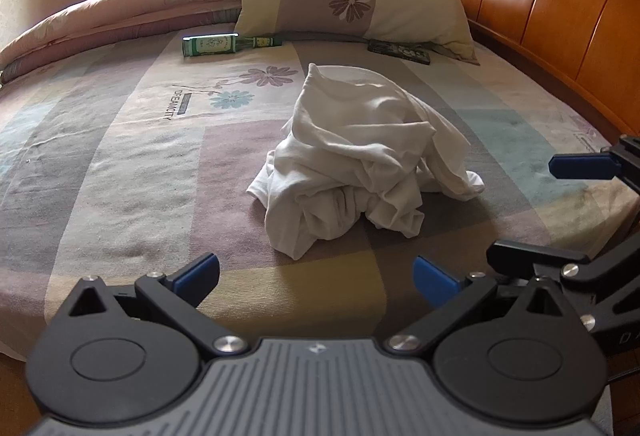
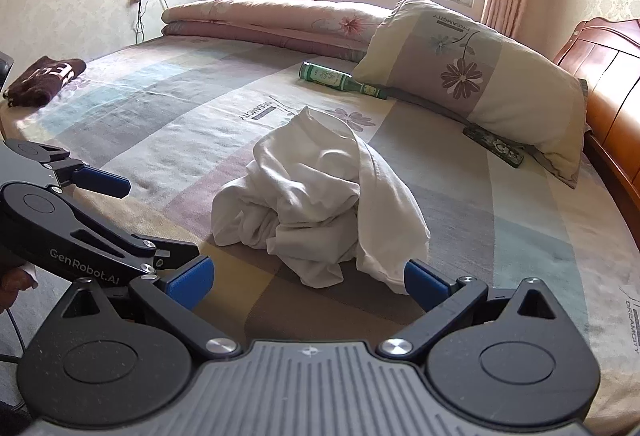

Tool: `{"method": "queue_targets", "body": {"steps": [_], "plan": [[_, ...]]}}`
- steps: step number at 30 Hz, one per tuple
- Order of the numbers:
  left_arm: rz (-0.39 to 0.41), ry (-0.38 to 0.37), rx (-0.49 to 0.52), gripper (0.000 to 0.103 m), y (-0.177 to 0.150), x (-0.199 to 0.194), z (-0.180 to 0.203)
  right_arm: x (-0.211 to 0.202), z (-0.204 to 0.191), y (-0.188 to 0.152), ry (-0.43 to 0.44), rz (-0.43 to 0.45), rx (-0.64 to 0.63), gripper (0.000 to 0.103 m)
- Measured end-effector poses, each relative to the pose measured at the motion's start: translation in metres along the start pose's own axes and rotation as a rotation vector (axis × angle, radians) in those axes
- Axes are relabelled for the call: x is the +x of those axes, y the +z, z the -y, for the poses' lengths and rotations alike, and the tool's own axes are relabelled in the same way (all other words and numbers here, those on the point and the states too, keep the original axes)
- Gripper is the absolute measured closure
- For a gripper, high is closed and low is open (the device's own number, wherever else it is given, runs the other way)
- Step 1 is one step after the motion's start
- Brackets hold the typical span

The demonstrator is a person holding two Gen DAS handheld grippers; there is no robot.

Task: Fold clothes
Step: 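Move both grippers toward the crumpled white shirt on the bed, then grasp the shirt edge with the right gripper while the left gripper grasps another edge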

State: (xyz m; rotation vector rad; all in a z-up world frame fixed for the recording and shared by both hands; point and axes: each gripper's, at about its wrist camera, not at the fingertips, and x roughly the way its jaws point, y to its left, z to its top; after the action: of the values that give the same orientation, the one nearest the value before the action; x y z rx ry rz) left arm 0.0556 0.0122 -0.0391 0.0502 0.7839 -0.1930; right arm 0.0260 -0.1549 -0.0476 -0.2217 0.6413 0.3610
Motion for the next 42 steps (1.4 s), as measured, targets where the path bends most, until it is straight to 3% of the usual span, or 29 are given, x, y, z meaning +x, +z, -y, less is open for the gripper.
{"method": "queue_targets", "body": {"steps": [6,25,30,39,40,42], "plan": [[-0.012,0.003,0.054,0.001,0.008,0.009,0.003,0.012,0.013,-0.002,0.005,-0.026,0.018,0.008],[-0.046,0.029,0.105,0.003,0.031,0.035,0.006,0.05,0.037,-0.006,-0.049,-0.072,-0.045,0.009],[-0.039,0.025,0.101,0.003,0.037,0.039,0.003,0.067,0.043,-0.012,-0.086,-0.089,-0.122,0.028],[-0.052,-0.007,0.125,0.003,0.054,0.054,0.0,0.097,0.039,-0.022,-0.07,-0.098,-0.356,0.046],[-0.056,-0.014,0.127,0.003,0.055,0.056,0.0,0.102,0.037,-0.022,-0.079,-0.102,-0.389,0.052],[-0.061,-0.025,0.136,0.004,0.059,0.06,-0.001,0.11,0.037,-0.021,-0.099,-0.113,-0.437,0.093]]}}
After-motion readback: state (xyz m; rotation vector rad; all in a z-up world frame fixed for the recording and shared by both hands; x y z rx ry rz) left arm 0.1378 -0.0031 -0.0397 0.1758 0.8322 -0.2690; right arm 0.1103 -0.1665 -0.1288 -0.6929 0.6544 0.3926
